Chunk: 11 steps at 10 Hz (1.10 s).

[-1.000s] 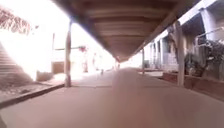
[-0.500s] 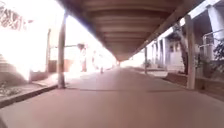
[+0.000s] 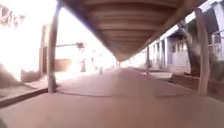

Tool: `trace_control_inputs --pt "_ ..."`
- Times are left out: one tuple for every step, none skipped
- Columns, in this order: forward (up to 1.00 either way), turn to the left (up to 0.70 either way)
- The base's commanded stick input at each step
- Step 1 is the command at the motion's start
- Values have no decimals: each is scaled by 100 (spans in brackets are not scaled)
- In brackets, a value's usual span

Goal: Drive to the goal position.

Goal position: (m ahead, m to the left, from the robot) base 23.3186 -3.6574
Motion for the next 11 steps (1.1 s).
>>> trace_control_inputs --pt "85 0" --pt "85 0" --pt "85 0" --pt "85 0" --pt "85 0" --pt "85 0" --pt "85 0" --pt "85 0" --pt "85 0" --pt "85 0" --pt "85 0"
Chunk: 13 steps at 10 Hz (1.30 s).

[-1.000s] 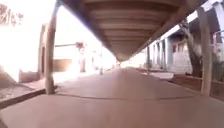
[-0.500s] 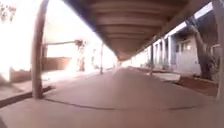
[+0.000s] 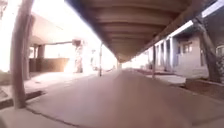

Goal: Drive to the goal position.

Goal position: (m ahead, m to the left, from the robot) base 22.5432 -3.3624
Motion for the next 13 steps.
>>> trace_control_inputs --pt "85 0" --pt "85 0" --pt "85 0" --pt "85 0" --pt "85 0" --pt "85 0" --pt "85 0" --pt "85 0" --pt "85 0" --pt "85 0" --pt "85 0" --pt "85 0" --pt "85 0"
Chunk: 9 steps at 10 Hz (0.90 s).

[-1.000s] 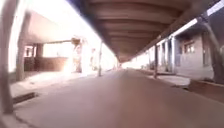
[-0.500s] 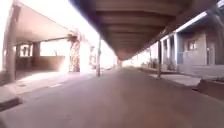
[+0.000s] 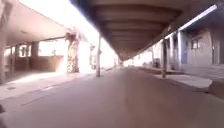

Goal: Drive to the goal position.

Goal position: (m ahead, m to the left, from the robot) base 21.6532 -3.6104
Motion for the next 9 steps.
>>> trace_control_inputs --pt "85 0" --pt "85 0" --pt "85 0" --pt "85 0" --pt "85 0" --pt "85 0" --pt "85 0" --pt "85 0" --pt "85 0"
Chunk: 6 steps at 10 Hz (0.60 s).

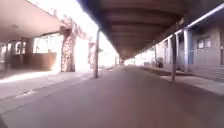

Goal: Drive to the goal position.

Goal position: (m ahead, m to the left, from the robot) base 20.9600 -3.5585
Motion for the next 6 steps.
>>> trace_control_inputs --pt "85 0" --pt "85 0" --pt "85 0" --pt "85 0" --pt "85 0" --pt "85 -34"
